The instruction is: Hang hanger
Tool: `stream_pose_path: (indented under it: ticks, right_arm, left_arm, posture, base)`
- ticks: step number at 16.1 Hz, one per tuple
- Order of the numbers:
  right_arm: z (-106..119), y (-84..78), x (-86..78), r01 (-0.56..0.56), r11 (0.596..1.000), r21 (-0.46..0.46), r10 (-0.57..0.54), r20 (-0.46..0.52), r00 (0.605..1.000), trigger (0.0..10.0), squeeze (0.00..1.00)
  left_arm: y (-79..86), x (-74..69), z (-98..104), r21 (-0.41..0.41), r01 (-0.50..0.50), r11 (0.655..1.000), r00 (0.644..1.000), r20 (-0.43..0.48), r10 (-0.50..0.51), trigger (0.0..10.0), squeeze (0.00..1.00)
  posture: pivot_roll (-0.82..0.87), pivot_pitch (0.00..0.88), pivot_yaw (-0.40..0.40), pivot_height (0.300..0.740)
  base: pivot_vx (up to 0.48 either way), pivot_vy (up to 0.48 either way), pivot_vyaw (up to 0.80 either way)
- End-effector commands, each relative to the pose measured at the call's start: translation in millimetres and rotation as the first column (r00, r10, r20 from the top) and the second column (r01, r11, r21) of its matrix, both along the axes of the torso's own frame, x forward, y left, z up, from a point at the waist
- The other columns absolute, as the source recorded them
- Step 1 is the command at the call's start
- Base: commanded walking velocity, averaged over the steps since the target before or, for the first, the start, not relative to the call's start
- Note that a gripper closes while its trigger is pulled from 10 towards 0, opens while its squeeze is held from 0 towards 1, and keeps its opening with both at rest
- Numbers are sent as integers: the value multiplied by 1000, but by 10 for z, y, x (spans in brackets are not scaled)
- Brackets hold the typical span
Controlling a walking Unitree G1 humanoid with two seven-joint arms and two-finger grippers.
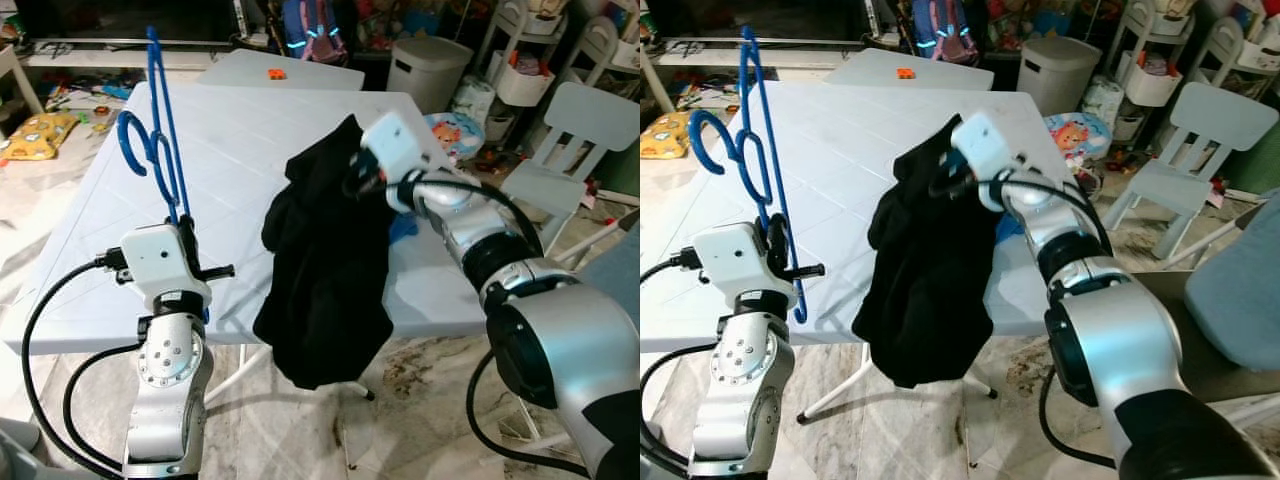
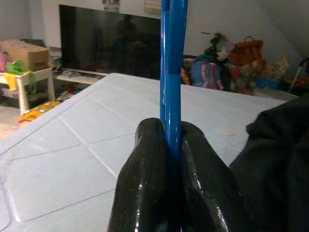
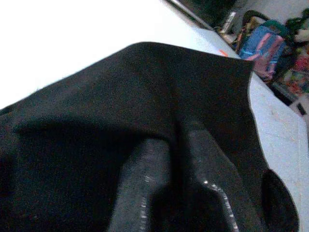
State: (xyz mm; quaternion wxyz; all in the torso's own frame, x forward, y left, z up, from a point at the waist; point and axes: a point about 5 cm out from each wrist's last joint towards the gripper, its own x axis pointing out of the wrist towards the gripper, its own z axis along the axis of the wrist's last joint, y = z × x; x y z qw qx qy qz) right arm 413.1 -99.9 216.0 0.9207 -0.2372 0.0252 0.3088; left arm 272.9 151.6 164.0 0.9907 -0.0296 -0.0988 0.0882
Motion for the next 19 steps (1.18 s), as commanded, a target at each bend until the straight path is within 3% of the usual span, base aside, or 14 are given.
stream_pose_path:
  ticks: [1,4,6,11,15,19]
  right_arm:
    - [25,-39,-13,-43,999,-25,43,23,999,10000,1000]
    - [-12,-119,-32,-52,998,19,52,13,999,10000,1000]
    - [-164,-237,-94,-65,993,96,68,-31,997,10000,1000]
    - [-435,-503,-246,-43,982,186,67,-125,990,10000,1000]
    - [-451,-645,-354,-83,972,221,124,-182,975,10000,1000]
    - [-430,-667,-599,-217,921,322,313,-283,907,10000,1000]
  left_arm:
    - [-62,-15,12,-13,23,1000,1000,7,-22,10000,0]
    - [-78,-33,-15,-20,30,999,1000,-2,-30,10000,0]
    - [-76,-19,-30,-25,40,999,999,-6,-40,10000,0]
    - [-105,33,-28,-32,67,997,998,-11,-67,10000,0]
    - [-108,44,-25,-36,74,997,997,-10,-74,10000,0]
    - [-89,40,-29,-39,72,997,997,-13,-73,10000,0]
  posture:
    - [11,0,-100,740]
    - [3,0,-100,740]
    - [-13,0,-90,740]
    - [-43,2,-56,740]
    - [-50,8,-52,740]
    - [-39,8,-51,740]
  base:
    - [0,0,0]
    - [0,0,0]
    - [0,0,0]
    - [0,0,0]
    - [0,0,0]
    - [0,0,0]
